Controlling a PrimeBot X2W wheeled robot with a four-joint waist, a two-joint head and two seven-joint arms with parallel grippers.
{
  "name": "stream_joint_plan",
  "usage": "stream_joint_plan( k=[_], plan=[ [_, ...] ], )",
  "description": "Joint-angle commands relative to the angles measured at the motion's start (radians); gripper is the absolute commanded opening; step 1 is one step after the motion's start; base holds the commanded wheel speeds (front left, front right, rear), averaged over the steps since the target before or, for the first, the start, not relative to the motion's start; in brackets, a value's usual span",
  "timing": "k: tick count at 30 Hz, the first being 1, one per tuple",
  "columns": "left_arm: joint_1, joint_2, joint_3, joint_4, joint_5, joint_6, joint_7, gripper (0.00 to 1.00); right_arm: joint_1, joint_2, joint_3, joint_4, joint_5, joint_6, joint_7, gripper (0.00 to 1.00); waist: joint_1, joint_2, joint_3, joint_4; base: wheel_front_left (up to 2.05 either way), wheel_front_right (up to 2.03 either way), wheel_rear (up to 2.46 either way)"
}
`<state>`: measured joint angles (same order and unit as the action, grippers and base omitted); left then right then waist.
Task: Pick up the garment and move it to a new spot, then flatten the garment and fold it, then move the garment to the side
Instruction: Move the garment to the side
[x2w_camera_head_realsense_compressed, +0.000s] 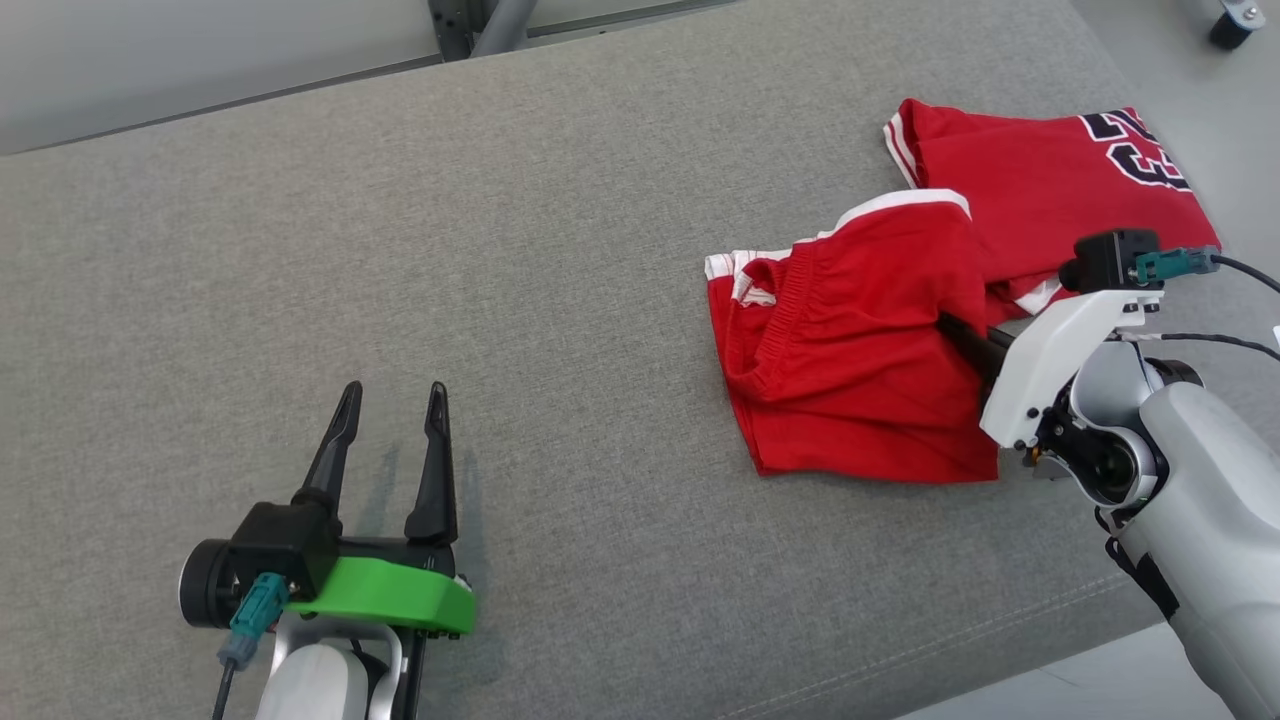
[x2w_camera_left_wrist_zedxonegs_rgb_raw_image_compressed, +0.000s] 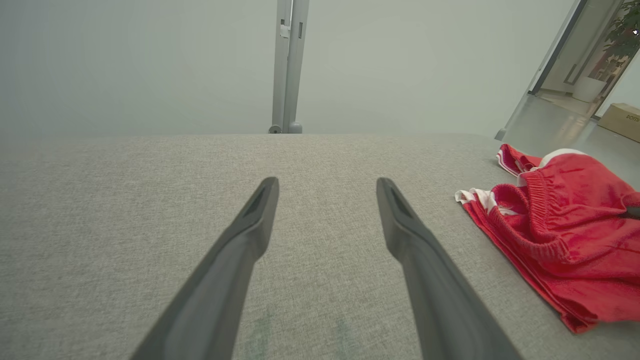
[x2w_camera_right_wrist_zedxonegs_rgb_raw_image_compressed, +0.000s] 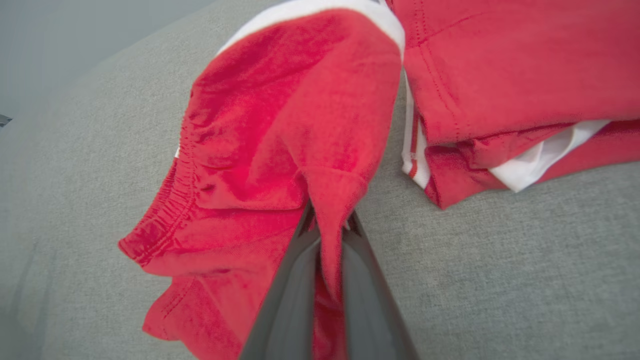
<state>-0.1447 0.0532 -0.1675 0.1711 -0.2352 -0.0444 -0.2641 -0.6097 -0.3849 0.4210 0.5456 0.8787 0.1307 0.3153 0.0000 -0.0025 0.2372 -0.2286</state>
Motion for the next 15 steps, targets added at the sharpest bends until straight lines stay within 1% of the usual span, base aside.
stream_joint_plan(
  k=[1,7,15],
  plan=[
    [-0.014,0.009,0.001,0.003,0.009,-0.005,0.000,1.00,-0.015,-0.003,0.004,0.003,-0.003,0.000,-0.007,0.00,0.0000,0.0025,0.017,-0.030,0.00,0.00,0.00],
    [-0.007,0.008,-0.004,0.015,0.009,-0.010,0.000,1.00,-0.038,-0.007,0.024,0.022,-0.014,0.000,-0.020,0.00,0.0000,0.0025,0.000,-0.008,0.00,0.00,0.00],
    [0.025,0.005,0.000,0.008,-0.002,0.001,0.000,1.00,-0.078,-0.033,0.040,0.052,-0.048,0.000,-0.031,0.00,0.0000,0.0025,-0.036,0.032,0.00,0.00,0.00]
  ],
)
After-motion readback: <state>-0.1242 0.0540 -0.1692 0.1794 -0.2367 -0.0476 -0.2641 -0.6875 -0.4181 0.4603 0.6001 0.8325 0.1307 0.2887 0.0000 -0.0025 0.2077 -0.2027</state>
